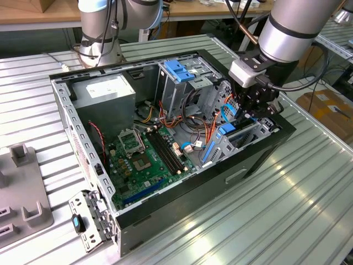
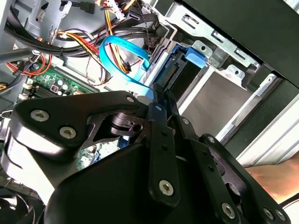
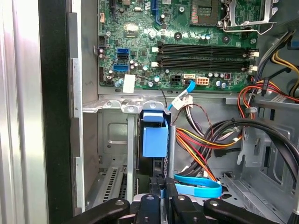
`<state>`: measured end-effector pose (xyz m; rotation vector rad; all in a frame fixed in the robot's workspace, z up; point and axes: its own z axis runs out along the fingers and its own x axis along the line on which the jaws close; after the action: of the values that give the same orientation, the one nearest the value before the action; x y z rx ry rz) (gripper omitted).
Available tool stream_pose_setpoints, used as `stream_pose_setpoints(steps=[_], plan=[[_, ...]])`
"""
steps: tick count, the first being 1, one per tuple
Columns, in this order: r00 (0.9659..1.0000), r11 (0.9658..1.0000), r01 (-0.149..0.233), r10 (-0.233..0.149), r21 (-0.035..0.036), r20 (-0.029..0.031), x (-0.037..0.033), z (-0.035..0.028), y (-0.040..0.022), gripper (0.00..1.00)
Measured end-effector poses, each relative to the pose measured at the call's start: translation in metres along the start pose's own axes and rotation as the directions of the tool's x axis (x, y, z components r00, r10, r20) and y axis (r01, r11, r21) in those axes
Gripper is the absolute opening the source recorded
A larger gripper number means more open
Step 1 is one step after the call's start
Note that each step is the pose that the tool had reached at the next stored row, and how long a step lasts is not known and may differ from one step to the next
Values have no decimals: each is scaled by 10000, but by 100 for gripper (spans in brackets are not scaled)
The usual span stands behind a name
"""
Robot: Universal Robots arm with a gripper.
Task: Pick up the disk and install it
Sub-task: 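Insert the first disk wire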
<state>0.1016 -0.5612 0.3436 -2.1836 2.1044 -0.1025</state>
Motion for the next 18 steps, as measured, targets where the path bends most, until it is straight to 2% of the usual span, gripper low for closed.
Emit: stream_pose_setpoints(steps=[3,6,13,14,15,16,17,18], plan=[[10000,10000,-1,1,0,2,0,2,0,16],[10000,10000,0,0,-1,-6,2,43,6,16],[10000,10000,-1,1,1,7,1,53,7,16],[10000,10000,-1,1,2,10,2,56,7,17],[10000,10000,-1,1,2,10,2,56,7,23],[10000,10000,0,0,1,4,2,54,7,23],[10000,10000,0,0,1,2,2,53,7,30],[10000,10000,0,0,0,-1,2,47,6,30]])
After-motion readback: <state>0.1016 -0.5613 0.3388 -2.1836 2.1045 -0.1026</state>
